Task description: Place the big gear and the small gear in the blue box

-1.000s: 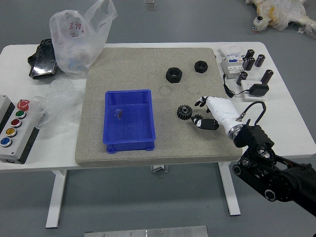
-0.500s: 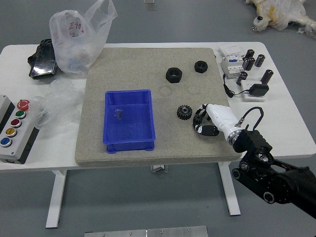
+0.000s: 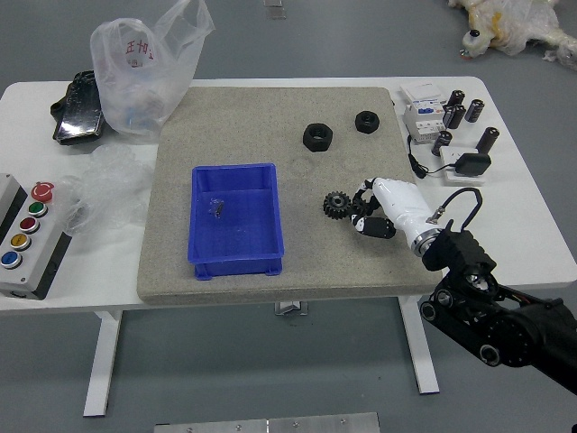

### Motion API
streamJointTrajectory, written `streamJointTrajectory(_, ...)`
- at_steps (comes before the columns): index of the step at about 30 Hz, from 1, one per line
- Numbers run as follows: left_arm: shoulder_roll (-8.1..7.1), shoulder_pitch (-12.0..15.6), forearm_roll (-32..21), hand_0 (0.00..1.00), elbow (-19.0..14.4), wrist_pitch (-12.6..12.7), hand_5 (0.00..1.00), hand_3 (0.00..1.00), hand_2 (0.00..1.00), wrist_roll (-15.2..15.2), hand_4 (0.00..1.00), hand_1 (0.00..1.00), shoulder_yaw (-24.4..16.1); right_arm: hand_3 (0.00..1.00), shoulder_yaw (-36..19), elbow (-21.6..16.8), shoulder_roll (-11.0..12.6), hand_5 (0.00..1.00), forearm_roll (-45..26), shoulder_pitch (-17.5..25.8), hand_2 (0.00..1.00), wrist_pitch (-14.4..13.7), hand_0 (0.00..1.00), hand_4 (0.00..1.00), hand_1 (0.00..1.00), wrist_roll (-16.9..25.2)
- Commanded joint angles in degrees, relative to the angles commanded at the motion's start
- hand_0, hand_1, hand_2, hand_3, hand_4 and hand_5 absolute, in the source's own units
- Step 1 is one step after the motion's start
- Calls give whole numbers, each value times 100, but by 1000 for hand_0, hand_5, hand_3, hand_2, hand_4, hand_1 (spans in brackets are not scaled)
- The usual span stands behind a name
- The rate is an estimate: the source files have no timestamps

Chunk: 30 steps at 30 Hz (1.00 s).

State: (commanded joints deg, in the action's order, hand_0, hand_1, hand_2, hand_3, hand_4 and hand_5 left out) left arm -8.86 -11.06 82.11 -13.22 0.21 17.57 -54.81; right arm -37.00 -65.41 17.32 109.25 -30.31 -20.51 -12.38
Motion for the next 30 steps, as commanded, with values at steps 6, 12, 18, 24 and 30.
streamJointTrajectory(6,-7,2,58,750,-7,-15,562,811,693,14,747,711,-46,346,295,-763,-143,55,75,-477,339,39,356,198,461,-156)
streamJointTrajectory(12,10,-2,106,750,-19,-39,567,810,692,36,748,709,-79,352,982,-1100,-722,51,306,-882,344,126,361,205,465,-299)
streamJointTrajectory(18,4,10,176,750,-29,-53,572,809,691,61,748,709,-141,525,1644,-904,-1108,121,350,-1098,543,258,396,289,557,-388)
streamJointTrajectory(24,-7,25,250,750,-38,-66,577,807,691,93,749,708,-219,665,1790,-748,-1183,213,407,-1164,719,393,441,392,686,-485)
streamJointTrajectory(30,-6,38,328,750,-51,-87,578,808,692,138,750,708,-307,897,1749,-719,-1186,294,421,-1136,859,485,480,734,779,-564)
